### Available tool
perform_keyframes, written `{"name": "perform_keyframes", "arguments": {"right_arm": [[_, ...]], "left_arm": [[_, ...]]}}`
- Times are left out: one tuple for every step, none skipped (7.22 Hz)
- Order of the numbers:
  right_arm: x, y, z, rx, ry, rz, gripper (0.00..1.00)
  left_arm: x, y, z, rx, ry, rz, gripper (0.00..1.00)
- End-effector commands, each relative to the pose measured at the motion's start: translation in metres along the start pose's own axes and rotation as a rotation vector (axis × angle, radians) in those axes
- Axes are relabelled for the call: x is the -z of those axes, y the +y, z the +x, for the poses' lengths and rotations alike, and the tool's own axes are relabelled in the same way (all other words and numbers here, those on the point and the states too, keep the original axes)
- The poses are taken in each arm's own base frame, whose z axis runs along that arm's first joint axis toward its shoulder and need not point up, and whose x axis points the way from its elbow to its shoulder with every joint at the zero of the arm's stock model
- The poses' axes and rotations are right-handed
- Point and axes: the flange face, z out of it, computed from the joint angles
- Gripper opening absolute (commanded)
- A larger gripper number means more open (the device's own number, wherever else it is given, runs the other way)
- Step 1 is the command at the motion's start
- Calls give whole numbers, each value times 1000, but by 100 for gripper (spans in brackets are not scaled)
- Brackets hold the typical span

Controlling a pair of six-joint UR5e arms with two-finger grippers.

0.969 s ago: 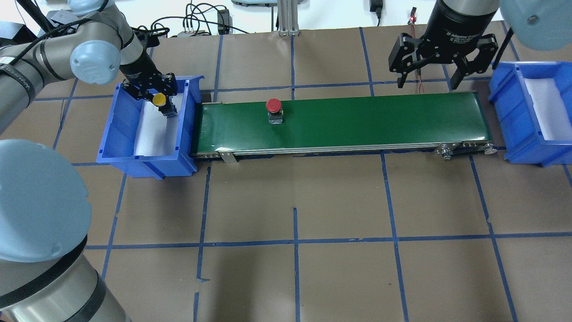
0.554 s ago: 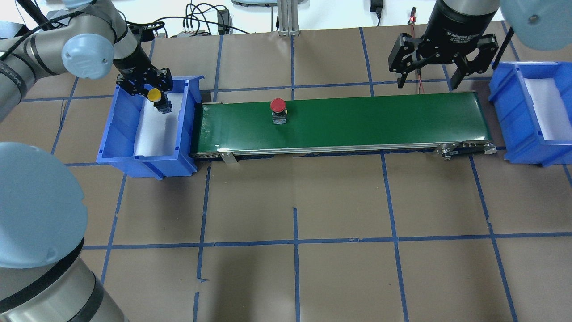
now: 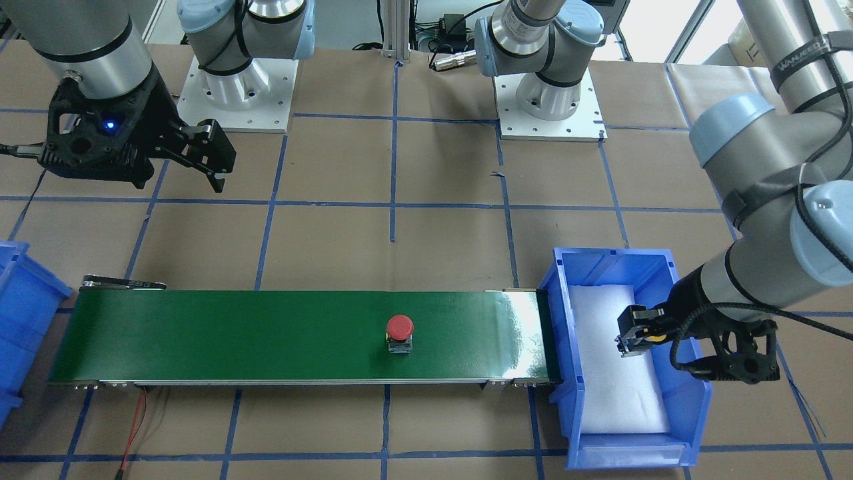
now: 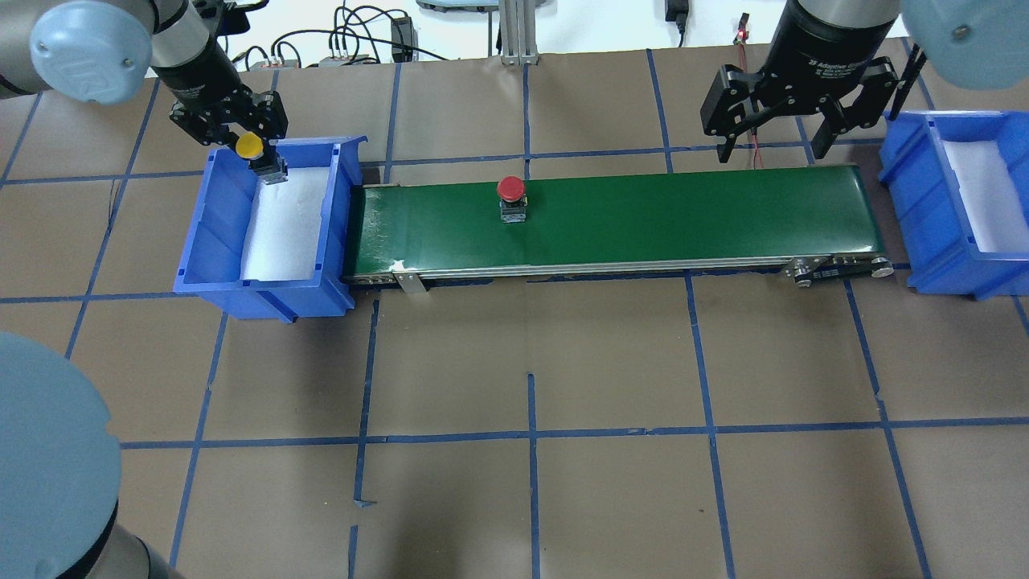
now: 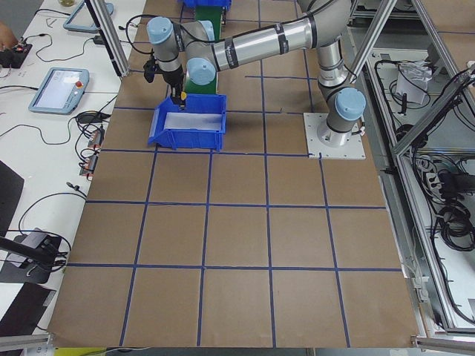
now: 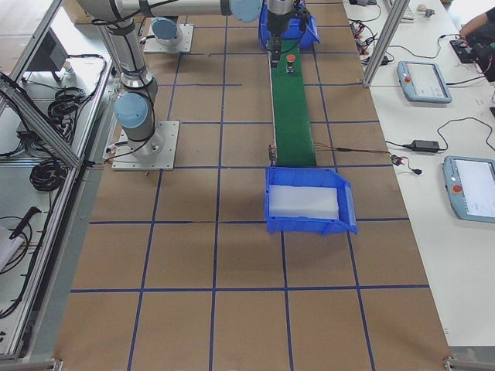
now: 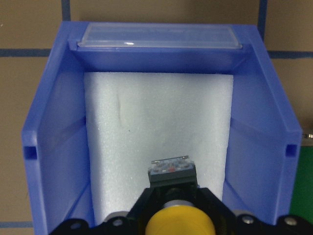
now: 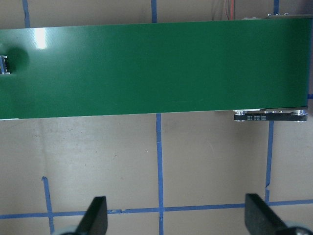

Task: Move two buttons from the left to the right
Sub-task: 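Carry the yellow button onto the belt while the right arm moves to the belt end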

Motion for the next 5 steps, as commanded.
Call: {"name": "perform_keyframes", "arguments": {"right_arm": [[-4, -2, 6, 7, -3, 0, 100], [-2, -7, 11, 19, -5, 6, 100], [-1, -8, 26, 165, 3, 8, 100], [-2, -13, 52, 321, 13, 6, 100], [1, -17, 82, 356, 17, 7, 100]], "left_arm": [[21, 19, 81, -63, -12, 17, 38], [6, 22, 119, -46, -9, 5, 37], [-9, 21, 136, -16, 1, -10, 37], [-32, 14, 160, 3, -6, -3, 36], [-49, 15, 190, -33, -16, 1, 36]]}}
